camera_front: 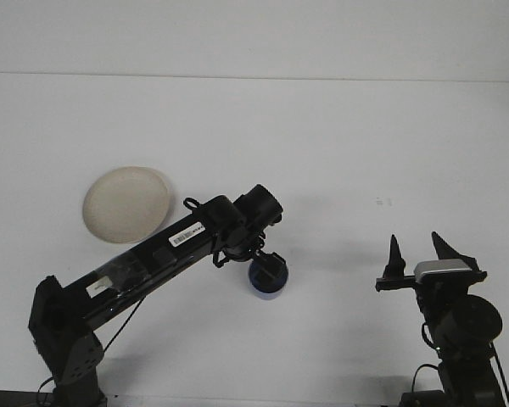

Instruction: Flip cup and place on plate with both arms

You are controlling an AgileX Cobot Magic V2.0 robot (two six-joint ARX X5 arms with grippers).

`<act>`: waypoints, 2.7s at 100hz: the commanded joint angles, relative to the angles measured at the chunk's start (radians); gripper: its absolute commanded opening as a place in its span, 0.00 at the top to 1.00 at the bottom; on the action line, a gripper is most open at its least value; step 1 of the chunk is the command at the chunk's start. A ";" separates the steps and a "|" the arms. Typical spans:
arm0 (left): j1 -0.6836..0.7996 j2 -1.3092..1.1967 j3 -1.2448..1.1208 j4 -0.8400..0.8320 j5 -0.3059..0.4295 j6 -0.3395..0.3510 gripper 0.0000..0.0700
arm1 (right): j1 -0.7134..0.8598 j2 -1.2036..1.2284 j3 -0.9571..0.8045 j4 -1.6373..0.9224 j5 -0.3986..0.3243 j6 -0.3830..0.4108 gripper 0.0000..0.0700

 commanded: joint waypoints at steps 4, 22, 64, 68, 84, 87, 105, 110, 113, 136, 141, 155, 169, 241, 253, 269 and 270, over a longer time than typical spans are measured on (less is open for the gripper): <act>-0.011 0.043 0.022 -0.003 0.002 0.018 0.16 | 0.002 0.005 0.000 0.009 0.000 0.000 0.27; -0.011 0.054 0.022 0.000 0.002 0.025 0.33 | 0.002 0.005 0.000 0.009 0.000 0.000 0.27; -0.013 0.079 0.022 -0.002 0.003 0.057 0.88 | 0.002 0.005 0.000 0.009 0.000 0.000 0.27; -0.014 0.079 0.022 -0.002 0.004 0.065 0.94 | 0.002 0.005 0.000 0.009 0.000 0.000 0.27; -0.019 0.079 0.022 -0.002 0.004 0.081 0.99 | 0.002 0.005 0.000 0.009 0.001 0.000 0.27; -0.019 0.079 0.022 -0.002 0.004 0.081 0.99 | 0.002 0.005 0.000 0.009 0.001 0.000 0.27; -0.017 0.078 0.030 -0.012 0.004 0.080 0.99 | 0.002 0.005 0.000 0.009 0.001 0.000 0.27; -0.010 0.077 0.044 -0.031 0.004 0.082 0.99 | 0.002 0.005 0.000 0.009 0.001 0.000 0.27; -0.004 0.076 0.055 -0.043 0.004 0.085 0.99 | 0.002 0.005 0.000 0.009 0.001 0.000 0.27; 0.100 0.021 0.150 -0.140 0.001 0.104 0.99 | 0.002 0.005 0.000 0.009 0.001 0.000 0.27; 0.135 0.002 0.167 -0.159 -0.013 0.104 0.99 | 0.002 0.005 0.000 0.009 0.001 0.000 0.27; 0.259 -0.054 0.174 -0.182 -0.079 0.103 0.99 | 0.002 0.005 0.000 0.010 0.001 0.000 0.27; 0.412 -0.068 0.174 -0.188 -0.080 0.103 0.99 | 0.002 0.005 0.000 0.010 0.001 0.000 0.27; 0.856 0.065 0.174 -0.134 -0.079 0.126 0.99 | 0.002 0.005 0.000 0.010 0.005 -0.001 0.27; 0.863 0.098 0.174 -0.132 -0.079 0.126 0.99 | 0.002 0.005 0.000 0.010 0.005 -0.001 0.27; 0.866 0.123 0.174 -0.130 -0.079 0.126 0.98 | 0.002 0.005 0.000 0.010 0.007 -0.001 0.27; 0.866 0.124 0.174 -0.130 -0.079 0.126 0.98 | 0.002 0.005 0.000 0.010 0.008 -0.001 0.27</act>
